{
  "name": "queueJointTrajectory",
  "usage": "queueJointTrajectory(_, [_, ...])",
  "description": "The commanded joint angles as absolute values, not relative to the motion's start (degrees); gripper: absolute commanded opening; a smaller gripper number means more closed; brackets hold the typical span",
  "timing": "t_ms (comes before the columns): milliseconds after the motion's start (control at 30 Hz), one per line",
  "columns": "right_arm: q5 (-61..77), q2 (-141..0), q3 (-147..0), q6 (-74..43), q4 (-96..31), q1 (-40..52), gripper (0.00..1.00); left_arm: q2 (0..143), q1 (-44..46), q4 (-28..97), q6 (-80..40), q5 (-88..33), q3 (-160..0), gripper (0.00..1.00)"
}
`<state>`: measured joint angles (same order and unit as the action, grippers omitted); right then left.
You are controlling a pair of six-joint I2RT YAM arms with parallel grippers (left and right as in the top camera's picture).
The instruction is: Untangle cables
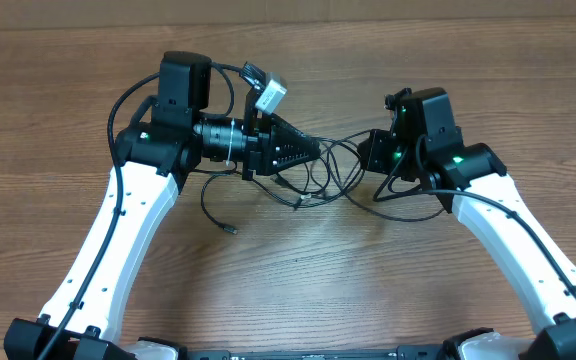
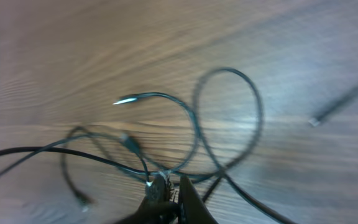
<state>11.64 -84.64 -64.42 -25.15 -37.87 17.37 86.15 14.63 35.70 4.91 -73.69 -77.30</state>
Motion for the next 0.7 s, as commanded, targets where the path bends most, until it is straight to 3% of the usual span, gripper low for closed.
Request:
queueJointTrajectory(0, [5.82, -85.67, -64.84, -29.02, -39.05, 17.30, 0.04, 85.60, 14.59, 37.17, 6.04, -66.59, -78.00, 0.09])
queueJointTrajectory(300, [0.82, -85.76, -64.84, -34.63, -42.24, 17.30, 0.04, 85.60, 14.55, 39.05, 6.02, -61.58, -78.00, 0.06])
queueJointTrajectory(667, [24.67, -85.10, -65.45, -17.72, -33.47, 17.30, 0.04, 85.82, 14.57, 43.86, 3.20, -41.06, -78.00, 0.12])
